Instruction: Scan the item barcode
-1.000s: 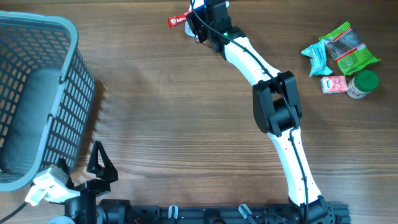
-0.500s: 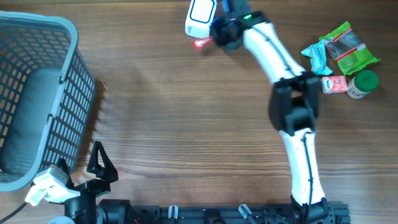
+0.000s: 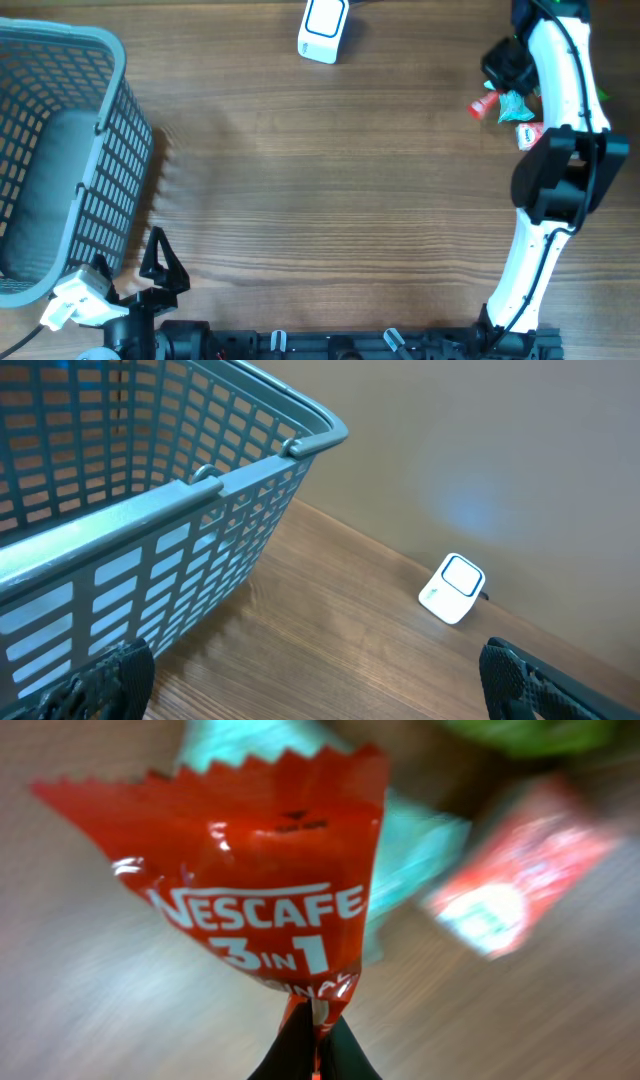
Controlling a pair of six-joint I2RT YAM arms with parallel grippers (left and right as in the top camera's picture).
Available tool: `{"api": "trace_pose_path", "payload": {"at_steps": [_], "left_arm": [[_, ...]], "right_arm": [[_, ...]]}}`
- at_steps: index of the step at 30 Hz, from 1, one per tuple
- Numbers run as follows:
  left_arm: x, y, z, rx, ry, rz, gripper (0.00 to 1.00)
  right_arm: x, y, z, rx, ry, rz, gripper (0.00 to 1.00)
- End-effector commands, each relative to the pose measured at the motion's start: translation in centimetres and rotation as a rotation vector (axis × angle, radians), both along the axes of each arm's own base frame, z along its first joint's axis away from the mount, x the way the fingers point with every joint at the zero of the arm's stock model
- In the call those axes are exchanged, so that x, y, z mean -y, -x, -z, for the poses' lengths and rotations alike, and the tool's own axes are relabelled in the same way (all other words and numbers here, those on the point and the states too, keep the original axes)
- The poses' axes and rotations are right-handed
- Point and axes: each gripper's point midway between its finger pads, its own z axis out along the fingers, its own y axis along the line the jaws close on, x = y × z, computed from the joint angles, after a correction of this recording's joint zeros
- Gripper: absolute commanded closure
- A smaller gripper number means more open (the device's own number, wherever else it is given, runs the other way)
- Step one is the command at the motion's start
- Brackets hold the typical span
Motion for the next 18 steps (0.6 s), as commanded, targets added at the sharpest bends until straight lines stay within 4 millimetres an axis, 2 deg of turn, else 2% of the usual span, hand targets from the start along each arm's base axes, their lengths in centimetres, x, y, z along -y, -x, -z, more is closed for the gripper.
{"api": "trace_pose_path", "payload": {"at_steps": [1, 8, 9, 10, 11, 12, 15, 18], "left_arm": [[0.1, 0.0, -0.1, 0.006, 0.007, 0.001, 0.0], [0.1, 0.0, -0.1, 0.006, 0.007, 0.001, 0.0], [0.1, 0.0, -0.1, 0.006, 0.007, 0.001, 0.0], [0.1, 0.0, -0.1, 0.006, 0.007, 0.001, 0.0], [0.1, 0.0, -0.1, 0.006, 0.007, 0.001, 0.0], [0.1, 0.0, -0.1, 0.006, 0.007, 0.001, 0.0], [0.1, 0.0, -0.1, 0.006, 0.007, 0.001, 0.0], [0.1, 0.0, -0.1, 0.006, 0.007, 0.002, 0.0]], "right_arm": [[4.6, 1.5, 1.5, -0.089, 0.142, -0.068, 0.96], [8.1, 3.1, 2.4, -0.113, 0.137, 0.022, 0.95], [8.3, 3.4, 2.5, -0.119, 0.121, 0.029, 0.78], [8.4, 3.8, 2.4, -0.126, 0.103, 0.035, 0.33], [8.5, 4.2, 2.2, -0.136, 0.085, 0.043, 0.11], [8.6, 4.5, 2.0, -0.144, 0.083, 0.046, 0.01], [8.4, 5.0, 0.3, -0.139, 0.08, 0.047, 0.0], [6.1, 4.1, -3.2, -0.034, 0.015, -0.038, 0.0]]}}
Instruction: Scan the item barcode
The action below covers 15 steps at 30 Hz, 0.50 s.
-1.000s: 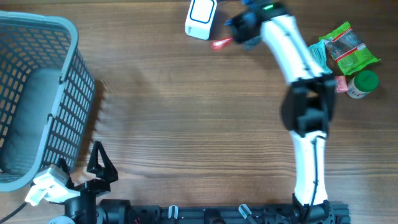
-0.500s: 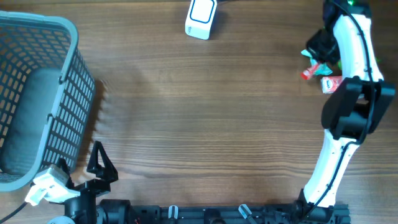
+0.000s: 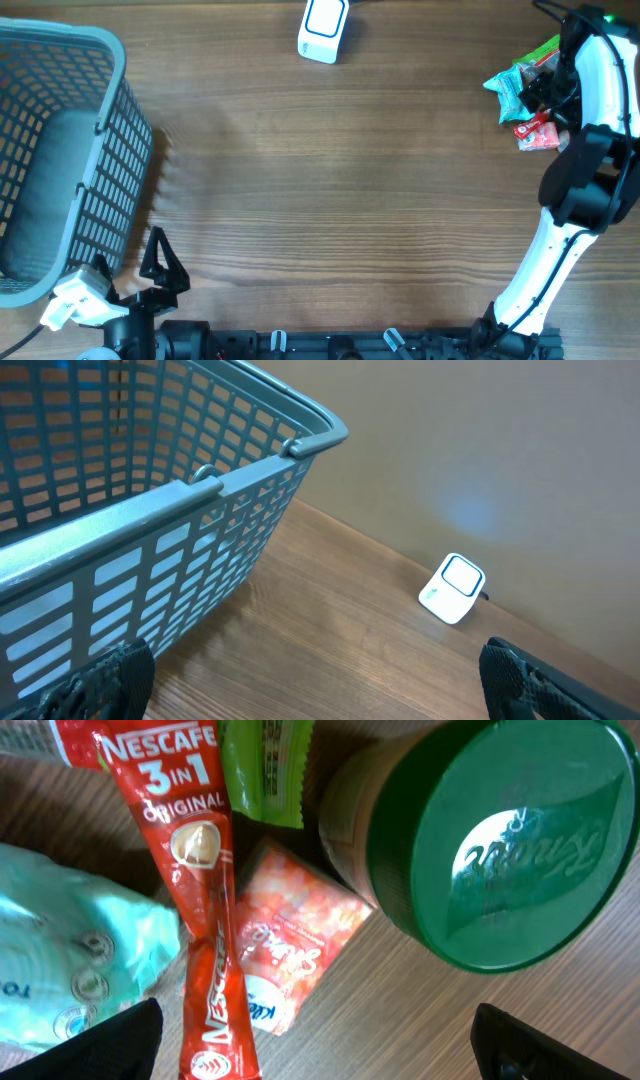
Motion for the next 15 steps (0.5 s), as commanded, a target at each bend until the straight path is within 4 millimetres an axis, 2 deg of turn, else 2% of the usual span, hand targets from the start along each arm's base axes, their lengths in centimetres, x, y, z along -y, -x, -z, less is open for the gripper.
{"api": "trace_pose_path", "payload": {"at_steps": [1, 2, 3, 5, 7, 8, 11, 15], "left_arm": [[0.1, 0.0, -0.1, 0.006, 0.007, 0.001, 0.0], [0.1, 0.0, -0.1, 0.006, 0.007, 0.002, 0.0], [0.1, 0.0, -0.1, 0.006, 0.007, 0.001, 0.0], [0.1, 0.0, -0.1, 0.006, 0.007, 0.001, 0.0], [0.1, 0.0, -0.1, 0.006, 0.007, 0.002, 0.0], [0.1, 0.0, -0.1, 0.006, 0.007, 0.001, 0.0], [0.1, 0.0, -0.1, 0.006, 0.007, 0.001, 0.0], [0.1, 0.0, -0.1, 0.006, 0.007, 0.001, 0.0]], "right_arm": [[-3.4, -1.9, -6.6, 0.193, -0.082, -0.117, 0.0], [-4.5, -2.2, -8.3, 0.244, -0.103, -0.144, 0.0], [-6.0, -2.2, -11.1, 0.316, -0.127, -0.19, 0.0], [-7.5, -1.8, -14.7, 0.395, -0.125, -0.258, 0.01], [-9.1, -0.5, -19.4, 0.491, -0.09, -0.339, 0.0], [-9.6, 0.2, -21.0, 0.524, -0.079, -0.357, 0.0], [-12.0, 3.9, -27.8, 0.685, -0.042, -0.41, 0.0], [-13.6, 9.5, -34.6, 0.883, 0.006, -0.444, 0.0]]}}
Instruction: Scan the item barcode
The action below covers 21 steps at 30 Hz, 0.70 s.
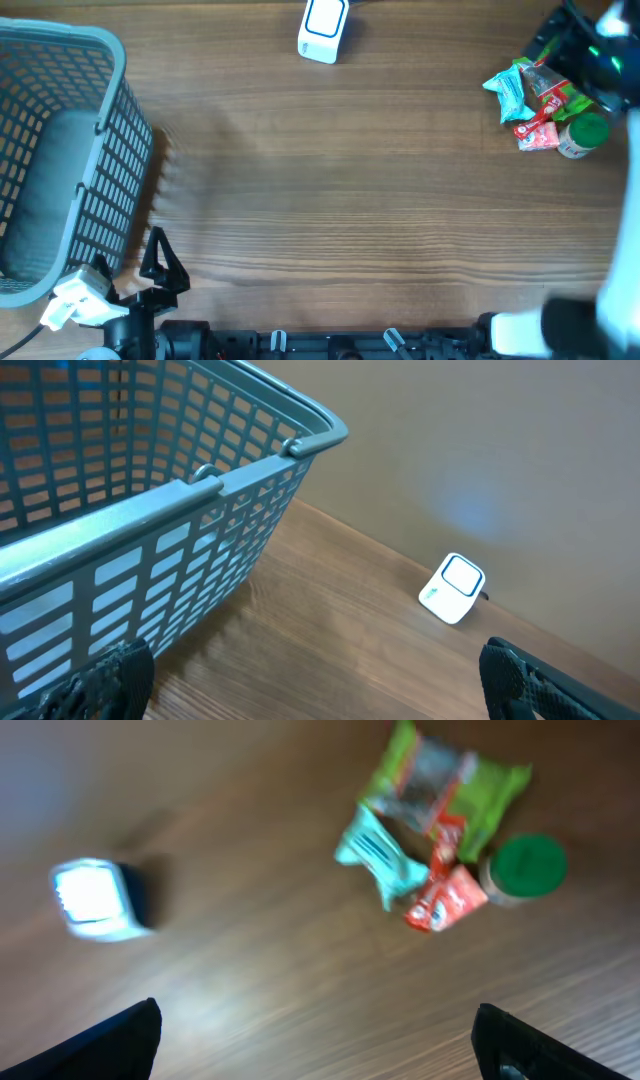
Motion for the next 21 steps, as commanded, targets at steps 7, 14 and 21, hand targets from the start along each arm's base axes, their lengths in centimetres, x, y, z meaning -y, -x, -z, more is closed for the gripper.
{"api": "trace_pose_path", "payload": {"at_steps": [7, 14, 21], "left_arm": [[0.0, 0.0, -0.1, 0.006, 0.007, 0.001, 0.0], [0.0, 0.0, -0.1, 0.006, 0.007, 0.001, 0.0], [0.1, 0.0, -0.1, 0.006, 0.007, 0.001, 0.0]], "right_arm": [[-1.5, 11.9, -10.5, 0.369, 0.037, -0.03, 0.0], [-1.6, 18.5, -12.1, 0.463, 0.089, -0.023, 0.0], [-1.8, 21.8, -14.2, 0.582, 0.228, -0.09, 0.0]]}}
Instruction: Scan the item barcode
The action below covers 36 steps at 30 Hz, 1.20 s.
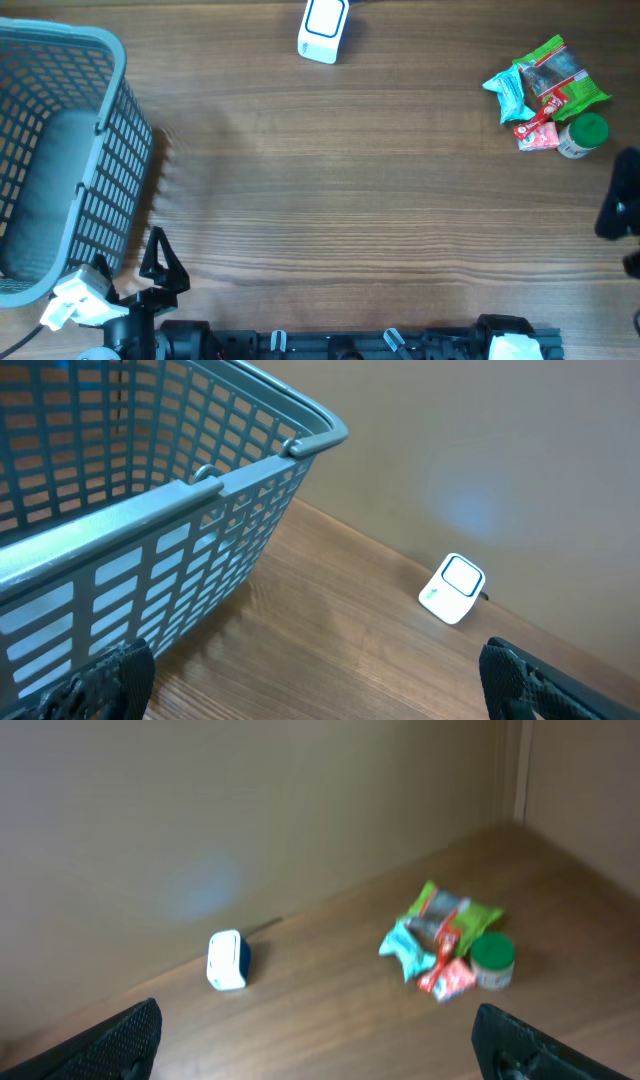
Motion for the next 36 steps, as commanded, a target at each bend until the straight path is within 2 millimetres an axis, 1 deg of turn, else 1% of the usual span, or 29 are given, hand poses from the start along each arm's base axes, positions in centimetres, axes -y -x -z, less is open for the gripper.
{"api": "trace_pose_path", "payload": {"at_steps": [1, 5, 7, 9, 12, 16, 17, 23, 26, 27, 34, 36], "left_arm": [[0.1, 0.0, -0.1, 0.006, 0.007, 0.001, 0.0], [0.1, 0.0, -0.1, 0.006, 0.007, 0.001, 0.0], [0.1, 0.0, -0.1, 0.006, 0.007, 0.001, 0.0], [0.1, 0.0, -0.1, 0.006, 0.007, 0.001, 0.0], [0.1, 0.0, -0.1, 0.006, 0.007, 0.001, 0.0], [0.1, 0.0, -0.1, 0.006, 0.007, 0.002, 0.0], [0.1, 0.0, -0.1, 0.006, 0.007, 0.002, 0.0], [0.1, 0.0, -0.1, 0.006, 0.007, 0.001, 0.0], [0.1, 0.0, -0.1, 0.006, 0.007, 0.001, 0.0], [0.1, 0.0, -0.1, 0.006, 0.007, 0.001, 0.0], [0.1, 0.0, -0.1, 0.006, 0.007, 0.002, 0.0], [0.1, 0.0, -0.1, 0.006, 0.007, 0.001, 0.0]], "right_arm": [[0.2, 1.9, -1.3, 0.084, 0.119, -0.009, 0.0], [-0.3, 4.0, -2.9, 0.255, 0.188, -0.026, 0.0], [-0.8, 4.8, -3.3, 0.362, 0.231, -0.045, 0.0], [-1.5, 5.3, -2.9, 0.465, 0.263, -0.074, 0.0], [-2.2, 5.0, -1.2, 0.558, 0.264, -0.111, 0.0], [-3.6, 3.4, 2.8, 0.647, 0.264, -0.204, 0.0], [-4.0, 2.6, 4.3, 0.668, 0.248, -0.228, 0.0], [-4.2, -1.6, 11.4, 0.688, 0.074, -0.258, 0.0], [-4.3, -3.3, 14.4, 0.667, 0.076, -0.261, 0.0], [-4.2, -3.8, 15.3, 0.656, 0.08, -0.261, 0.0], [-4.3, -6.2, 20.4, 0.572, 0.253, -0.27, 0.0], [-4.3, -6.7, 21.4, 0.573, 0.288, -0.27, 0.0]]}}
